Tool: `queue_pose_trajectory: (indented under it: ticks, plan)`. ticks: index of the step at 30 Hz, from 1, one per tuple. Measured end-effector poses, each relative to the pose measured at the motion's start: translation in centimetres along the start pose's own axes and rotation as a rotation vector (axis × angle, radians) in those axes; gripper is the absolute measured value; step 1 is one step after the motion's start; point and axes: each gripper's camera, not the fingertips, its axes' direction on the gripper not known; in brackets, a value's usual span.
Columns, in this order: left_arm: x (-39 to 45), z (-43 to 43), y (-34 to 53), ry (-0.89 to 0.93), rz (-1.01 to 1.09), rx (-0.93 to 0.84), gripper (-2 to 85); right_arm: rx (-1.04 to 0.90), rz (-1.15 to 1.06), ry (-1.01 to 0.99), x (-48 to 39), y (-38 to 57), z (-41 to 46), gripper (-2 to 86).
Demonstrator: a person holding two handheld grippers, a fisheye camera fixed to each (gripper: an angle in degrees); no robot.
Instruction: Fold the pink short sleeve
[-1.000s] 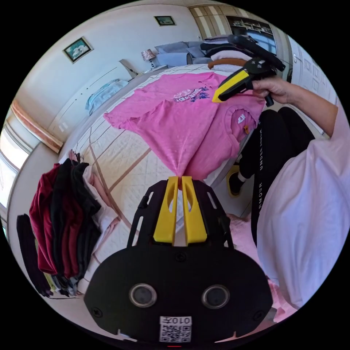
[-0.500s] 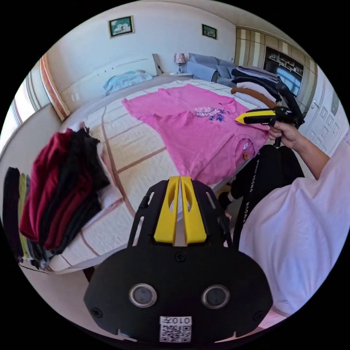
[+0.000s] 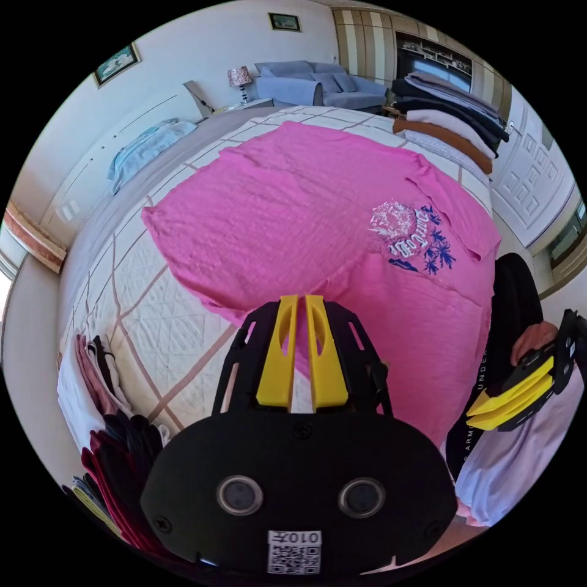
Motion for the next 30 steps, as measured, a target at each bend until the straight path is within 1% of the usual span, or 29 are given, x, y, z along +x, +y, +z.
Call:
queue_pose_trajectory:
  ticks: [2, 4, 5, 6, 7, 8, 9, 10, 11, 12, 13, 14, 16, 17, 18, 19, 20, 21, 22, 24, 26, 28, 30]
  plan:
    - [-0.9, 0.2, 1.5, 0.028, -0.066, 0.042, 0.1, -0.019, 0.001, -0.009, -0.1, -0.2, 1.0, 2.6]
    - [-2.0, 0.5, 2.9, 0.077, -0.138, 0.084, 0.1, -0.121, -0.002, 0.001, -0.2, -0.1, 4.5, 2.9]
    - [-2.4, 0.6, 3.4, 0.101, -0.173, 0.101, 0.2, -0.111, 0.007, -0.005, -0.1, 0.1, 5.1, 3.0]
    - [-2.3, 0.3, 3.5, 0.091, -0.197, 0.101, 0.3, -0.041, 0.028, -0.018, 0.3, 0.6, 5.1, 3.1]
    - [-2.1, 0.1, 3.5, 0.073, -0.207, 0.098, 0.4, -0.034, 0.04, -0.057, 0.8, 0.6, 5.0, 3.1]
    - [-1.1, -1.2, 3.5, 0.006, -0.212, 0.112, 0.8, -0.033, 0.049, -0.082, 1.1, 0.5, 4.8, 3.2]
    - [0.7, -3.5, 4.0, -0.079, -0.195, 0.177, 1.3, -0.046, 0.069, -0.12, 1.8, 0.3, 3.7, 3.3]
    - [1.8, -4.8, 4.4, -0.109, -0.176, 0.222, 1.6, -0.022, 0.076, -0.105, 2.4, 0.6, 1.6, 3.6]
    - [4.3, -7.2, 5.3, -0.148, -0.133, 0.292, 2.3, 0.011, 0.089, -0.067, 2.7, 1.2, 0.3, 3.8]
    - [6.8, -8.9, 6.4, -0.174, -0.101, 0.311, 3.1, 0.066, 0.136, 0.025, 3.3, 2.7, -2.1, 4.9]
    - [8.0, -9.5, 7.0, -0.179, -0.091, 0.305, 3.4, 0.065, 0.208, 0.107, 4.3, 4.7, -3.9, 6.1]
    - [10.4, -10.3, 8.4, -0.164, -0.067, 0.291, 4.0, 0.045, 0.242, 0.134, 4.8, 5.9, -4.5, 6.7]
    - [13.6, -11.4, 11.2, -0.094, -0.065, 0.312, 4.8, -0.103, 0.407, 0.218, 6.8, 11.5, -5.8, 8.1]
    - [15.7, -11.8, 13.1, -0.047, -0.08, 0.333, 5.2, -0.135, 0.449, 0.248, 7.0, 13.0, -6.1, 8.2]
    - [18.1, -11.9, 14.8, -0.072, -0.076, 0.327, 5.6, -0.178, 0.516, 0.327, 7.0, 15.9, -6.6, 8.3]
    - [19.5, -11.7, 15.4, -0.113, -0.061, 0.314, 5.9, -0.207, 0.537, 0.393, 6.3, 18.0, -6.9, 8.6]
    - [22.5, -10.8, 16.5, -0.218, 0.009, 0.275, 6.3, -0.225, 0.529, 0.412, 5.9, 18.8, -6.8, 8.8]
    - [25.3, -9.2, 17.0, -0.291, 0.13, 0.218, 6.6, -0.275, 0.492, 0.428, 5.0, 19.8, -6.3, 9.1]
    - [26.3, -8.3, 17.1, -0.299, 0.184, 0.194, 6.7, -0.326, 0.462, 0.424, 4.4, 20.0, -5.5, 9.4]
    - [28.4, -6.0, 16.8, -0.258, 0.323, 0.165, 7.3, -0.356, 0.434, 0.387, 3.9, 19.3, -4.5, 9.7]
    - [29.5, -4.9, 15.9, -0.305, 0.425, 0.154, 7.6, -0.347, 0.366, 0.368, 3.2, 17.7, -3.6, 10.0]
    - [29.9, -4.3, 15.1, -0.329, 0.494, 0.156, 7.8, -0.411, 0.246, 0.376, 2.2, 15.2, -1.7, 10.5]
    - [30.5, -3.5, 14.2, -0.388, 0.611, 0.141, 7.7, -0.439, 0.202, 0.366, 1.7, 13.8, -0.7, 10.9]
